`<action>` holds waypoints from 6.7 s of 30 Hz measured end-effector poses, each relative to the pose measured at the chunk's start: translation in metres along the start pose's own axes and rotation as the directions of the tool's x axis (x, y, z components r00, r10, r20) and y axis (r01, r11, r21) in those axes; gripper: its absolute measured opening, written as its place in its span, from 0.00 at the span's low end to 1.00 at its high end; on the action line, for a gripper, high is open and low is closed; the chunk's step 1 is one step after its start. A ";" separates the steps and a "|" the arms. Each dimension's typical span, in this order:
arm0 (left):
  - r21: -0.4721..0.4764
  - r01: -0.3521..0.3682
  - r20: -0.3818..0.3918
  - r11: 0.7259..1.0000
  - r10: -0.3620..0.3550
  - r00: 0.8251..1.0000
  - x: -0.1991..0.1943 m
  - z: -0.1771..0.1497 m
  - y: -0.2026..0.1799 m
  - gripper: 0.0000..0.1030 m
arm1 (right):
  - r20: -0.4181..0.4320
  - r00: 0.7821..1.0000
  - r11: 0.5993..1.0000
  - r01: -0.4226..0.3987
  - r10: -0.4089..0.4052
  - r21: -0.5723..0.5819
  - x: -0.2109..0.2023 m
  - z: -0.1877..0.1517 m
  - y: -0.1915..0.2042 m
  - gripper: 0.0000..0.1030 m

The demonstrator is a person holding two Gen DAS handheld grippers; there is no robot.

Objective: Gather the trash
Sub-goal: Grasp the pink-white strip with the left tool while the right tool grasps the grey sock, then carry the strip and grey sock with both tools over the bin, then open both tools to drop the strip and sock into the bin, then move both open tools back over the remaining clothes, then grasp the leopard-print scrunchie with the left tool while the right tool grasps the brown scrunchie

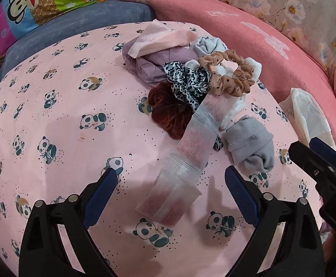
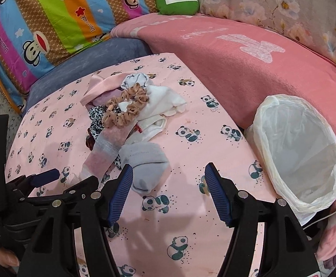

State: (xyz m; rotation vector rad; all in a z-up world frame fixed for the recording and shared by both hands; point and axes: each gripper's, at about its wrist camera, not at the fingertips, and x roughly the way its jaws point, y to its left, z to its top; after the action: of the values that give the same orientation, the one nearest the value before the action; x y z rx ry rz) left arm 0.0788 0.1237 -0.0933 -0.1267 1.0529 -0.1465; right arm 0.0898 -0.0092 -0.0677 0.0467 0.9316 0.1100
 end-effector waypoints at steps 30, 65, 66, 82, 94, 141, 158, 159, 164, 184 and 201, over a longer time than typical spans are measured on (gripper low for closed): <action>0.012 0.151 -0.005 0.988 -0.151 0.988 -0.010 0.000 0.004 0.11 | -0.076 0.995 0.997 -0.066 0.063 -0.027 0.031 -0.003 0.022 0.25; 0.369 0.277 0.251 0.887 -0.382 0.890 -0.133 0.108 -0.169 0.09 | 0.308 0.948 0.983 0.022 -0.079 0.184 -0.129 0.056 -0.122 0.24; 0.379 0.282 0.248 0.881 -0.391 0.886 -0.133 0.110 -0.177 0.09 | 0.310 0.947 0.981 0.027 -0.086 0.191 -0.130 0.056 -0.126 0.24; 0.492 0.370 0.135 0.788 -0.490 0.861 -0.104 0.115 -0.277 0.11 | 0.281 0.938 0.942 0.107 -0.201 0.318 -0.132 0.041 -0.213 0.24; 0.485 0.348 0.142 0.802 -0.465 0.874 -0.090 0.113 -0.296 0.74 | 0.261 0.940 0.928 0.121 -0.222 0.352 -0.127 0.034 -0.234 0.25; 0.237 0.098 0.222 0.967 -0.152 0.963 -0.065 0.088 -0.144 0.76 | 0.268 0.960 0.980 0.028 -0.081 0.197 -0.110 0.051 -0.129 0.48; 0.128 0.033 0.209 0.991 -0.060 0.976 -0.057 0.075 -0.072 0.76 | 0.220 0.975 0.996 -0.006 -0.013 0.087 -0.084 0.058 -0.059 0.48; 0.120 0.029 0.205 0.992 -0.054 0.977 -0.055 0.074 -0.067 0.76 | 0.217 0.976 0.997 -0.008 -0.010 0.083 -0.082 0.059 -0.056 0.48; 0.083 0.015 0.185 0.996 -0.030 0.982 -0.048 0.070 -0.046 0.76 | 0.192 0.981 0.998 -0.022 0.011 0.056 -0.069 0.062 -0.038 0.48; 0.019 0.012 0.069 1.000 -0.013 0.998 0.002 0.064 0.004 0.74 | 0.067 0.996 0.998 -0.067 0.066 0.001 0.005 0.076 0.013 0.48; 0.020 0.118 -0.015 0.993 -0.117 0.993 0.032 0.062 0.012 0.45 | -0.054 0.996 0.997 -0.074 0.073 -0.014 0.073 0.078 0.033 0.22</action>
State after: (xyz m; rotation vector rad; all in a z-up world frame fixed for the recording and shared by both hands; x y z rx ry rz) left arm 0.1491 0.1319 -0.0920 -0.1690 1.0577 -0.2650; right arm 0.1933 0.0321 -0.0770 0.0636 0.9824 0.1873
